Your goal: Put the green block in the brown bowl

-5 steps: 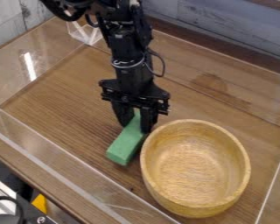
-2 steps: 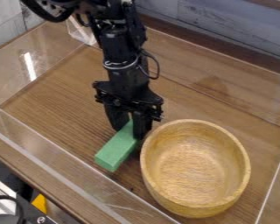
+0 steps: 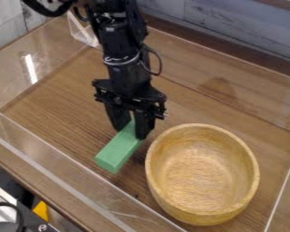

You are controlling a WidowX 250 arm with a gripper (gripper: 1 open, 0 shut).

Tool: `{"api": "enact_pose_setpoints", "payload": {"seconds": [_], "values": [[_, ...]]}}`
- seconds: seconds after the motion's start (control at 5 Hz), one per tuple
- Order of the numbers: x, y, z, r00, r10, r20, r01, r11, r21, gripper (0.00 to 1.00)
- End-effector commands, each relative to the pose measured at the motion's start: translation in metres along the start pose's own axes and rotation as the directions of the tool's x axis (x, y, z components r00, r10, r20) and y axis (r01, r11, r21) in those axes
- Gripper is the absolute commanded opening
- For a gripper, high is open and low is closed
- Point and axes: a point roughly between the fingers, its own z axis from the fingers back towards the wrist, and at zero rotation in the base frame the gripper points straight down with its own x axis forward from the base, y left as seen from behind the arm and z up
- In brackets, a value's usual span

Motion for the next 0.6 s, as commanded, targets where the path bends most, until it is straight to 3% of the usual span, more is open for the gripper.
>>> {"api": "enact_pose_setpoints", "payload": {"seconds": [0.0, 0.4], "values": [[0.01, -0.006, 0.012, 0.998, -0.03, 0.049, 0.03, 1.0, 0.003, 0.0], [0.011, -0.004, 0.022, 0.998, -0.055, 0.04, 0.056, 0.998, -0.008, 0.0]]}}
